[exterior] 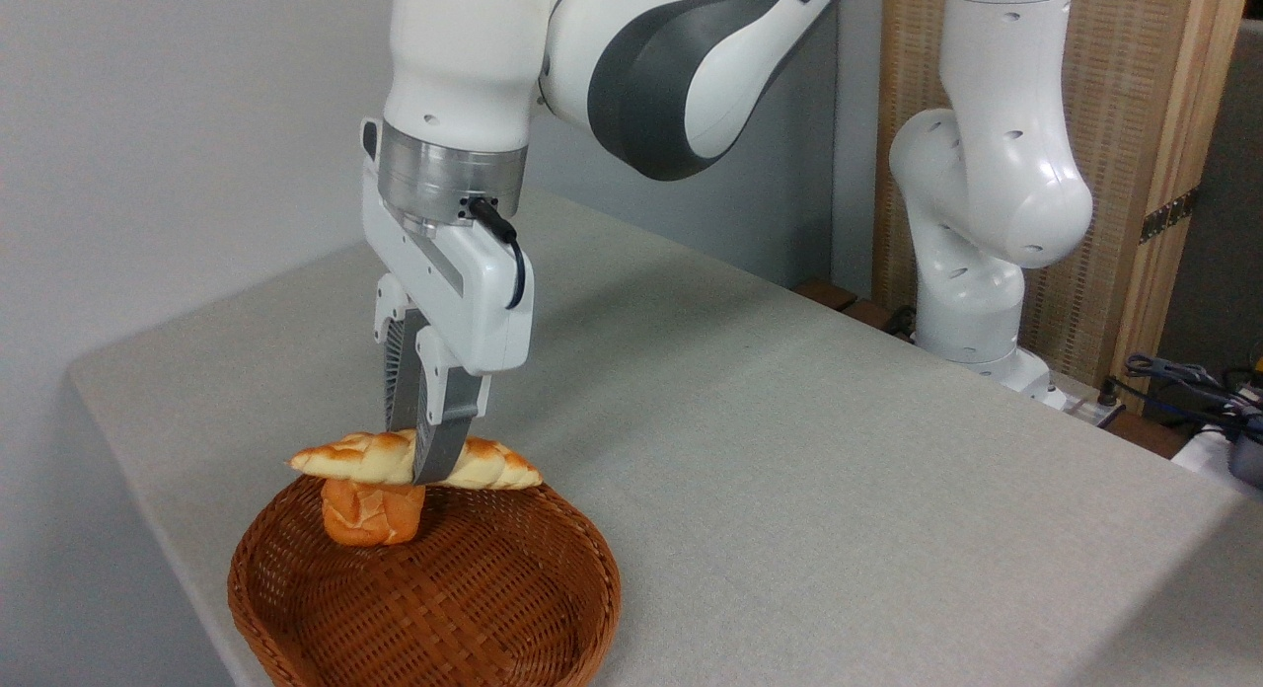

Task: Put bread into the basket
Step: 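Carry the braided roll over the wicker basket and lower it, then open the gripper to release the roll and raise it away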

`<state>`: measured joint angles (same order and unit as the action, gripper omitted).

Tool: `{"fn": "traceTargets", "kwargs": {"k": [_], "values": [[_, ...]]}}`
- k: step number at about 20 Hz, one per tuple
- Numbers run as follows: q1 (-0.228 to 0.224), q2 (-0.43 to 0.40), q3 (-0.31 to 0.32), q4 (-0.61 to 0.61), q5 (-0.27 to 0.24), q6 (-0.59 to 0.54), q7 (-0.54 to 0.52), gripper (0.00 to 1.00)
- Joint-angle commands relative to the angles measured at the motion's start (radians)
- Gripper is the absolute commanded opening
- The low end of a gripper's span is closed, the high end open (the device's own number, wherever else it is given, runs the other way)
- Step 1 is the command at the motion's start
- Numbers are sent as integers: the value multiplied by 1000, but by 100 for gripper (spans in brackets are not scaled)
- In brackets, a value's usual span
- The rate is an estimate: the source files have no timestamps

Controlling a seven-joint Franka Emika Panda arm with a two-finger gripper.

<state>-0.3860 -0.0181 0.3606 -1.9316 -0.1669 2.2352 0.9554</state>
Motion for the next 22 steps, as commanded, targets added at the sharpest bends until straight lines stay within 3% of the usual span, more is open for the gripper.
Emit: {"fn": "traceTargets", "kwargs": {"k": [1,14,18,20,22], "values": [[-7,12,8,8,-19,15,-18,100],[-8,14,6,9,-19,12,-81,100],[-11,-2,-8,23,-11,0,-203,100],[-19,-14,-9,49,-8,-49,-274,100],[-21,-14,-15,100,4,-168,-282,100]]}}
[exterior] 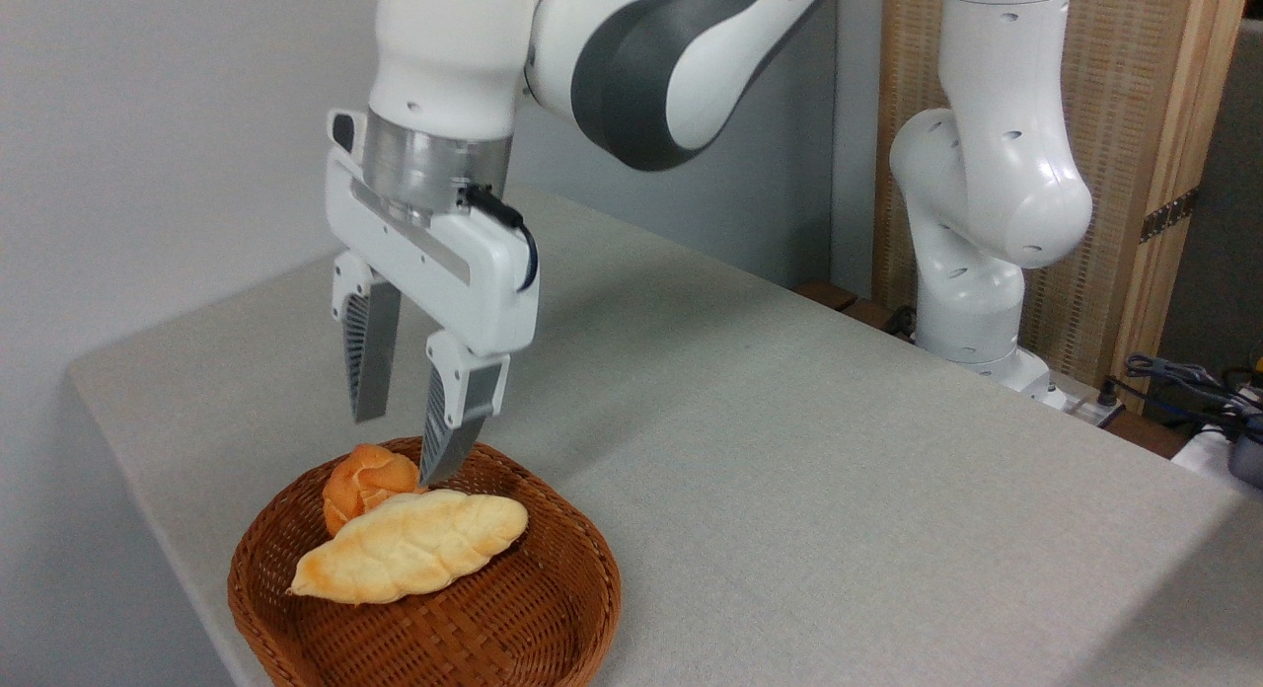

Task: Put bread into the basket
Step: 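Open the gripper to release the roll and raise it away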

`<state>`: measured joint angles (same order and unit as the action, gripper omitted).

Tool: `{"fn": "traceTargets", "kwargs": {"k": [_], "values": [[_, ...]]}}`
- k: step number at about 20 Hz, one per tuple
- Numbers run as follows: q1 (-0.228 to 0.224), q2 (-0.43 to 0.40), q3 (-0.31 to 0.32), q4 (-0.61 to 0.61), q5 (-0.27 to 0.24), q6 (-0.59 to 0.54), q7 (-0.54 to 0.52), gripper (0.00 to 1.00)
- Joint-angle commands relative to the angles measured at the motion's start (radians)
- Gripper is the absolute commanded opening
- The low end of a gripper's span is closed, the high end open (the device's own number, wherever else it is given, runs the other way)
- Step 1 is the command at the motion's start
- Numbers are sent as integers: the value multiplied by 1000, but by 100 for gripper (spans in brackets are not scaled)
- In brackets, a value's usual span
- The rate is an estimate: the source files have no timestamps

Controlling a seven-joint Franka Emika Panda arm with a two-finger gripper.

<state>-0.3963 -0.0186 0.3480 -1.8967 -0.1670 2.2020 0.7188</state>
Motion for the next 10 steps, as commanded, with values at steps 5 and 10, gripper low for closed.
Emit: {"fn": "traceTargets", "kwargs": {"k": [5,10], "values": [[-10,-14,-24,107,87,-286,-93,100],[-7,-12,-35,107,130,-303,-94,100]]}}
